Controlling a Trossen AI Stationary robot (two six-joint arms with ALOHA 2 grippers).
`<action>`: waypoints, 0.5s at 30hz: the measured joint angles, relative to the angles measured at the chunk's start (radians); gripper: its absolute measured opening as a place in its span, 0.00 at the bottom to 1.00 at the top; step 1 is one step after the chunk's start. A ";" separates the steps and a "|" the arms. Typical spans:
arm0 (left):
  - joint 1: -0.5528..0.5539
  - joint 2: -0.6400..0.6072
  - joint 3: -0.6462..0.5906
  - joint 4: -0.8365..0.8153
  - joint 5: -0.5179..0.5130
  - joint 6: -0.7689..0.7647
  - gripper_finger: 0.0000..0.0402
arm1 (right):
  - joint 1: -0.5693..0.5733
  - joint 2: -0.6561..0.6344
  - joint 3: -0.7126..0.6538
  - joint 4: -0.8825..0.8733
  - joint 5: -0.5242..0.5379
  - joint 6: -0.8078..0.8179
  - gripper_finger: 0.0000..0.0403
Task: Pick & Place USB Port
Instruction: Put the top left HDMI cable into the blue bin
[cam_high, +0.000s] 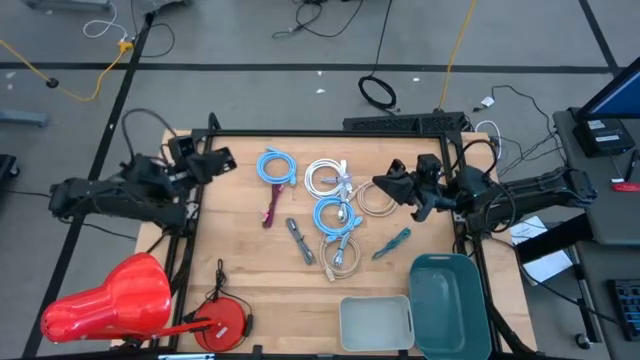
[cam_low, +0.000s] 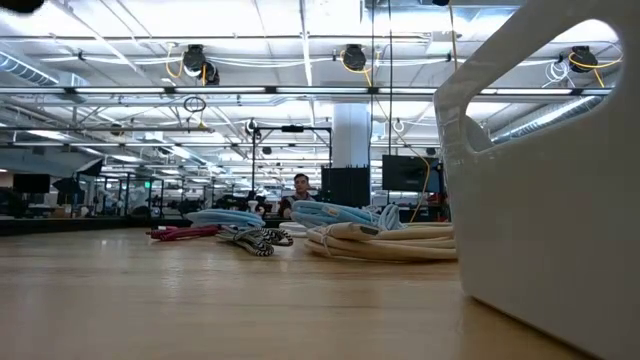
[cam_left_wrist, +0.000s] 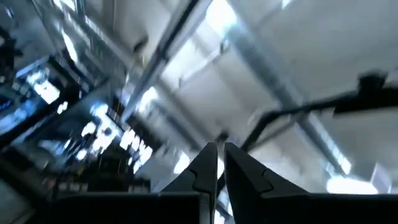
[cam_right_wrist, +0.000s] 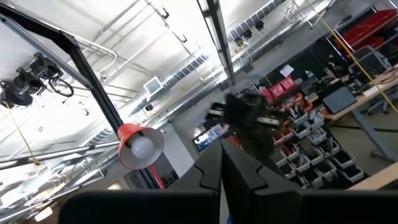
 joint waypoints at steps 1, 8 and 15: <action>-0.006 0.022 0.060 -0.099 0.040 0.044 0.08 | 0.000 0.000 0.000 0.001 -0.002 0.003 0.00; -0.013 0.187 0.479 -1.066 -0.168 0.371 0.08 | 0.006 0.000 0.000 -0.007 -0.003 0.030 0.00; 0.112 0.315 0.612 -1.487 -0.414 0.449 0.08 | 0.029 0.000 0.000 -0.030 -0.004 0.027 0.00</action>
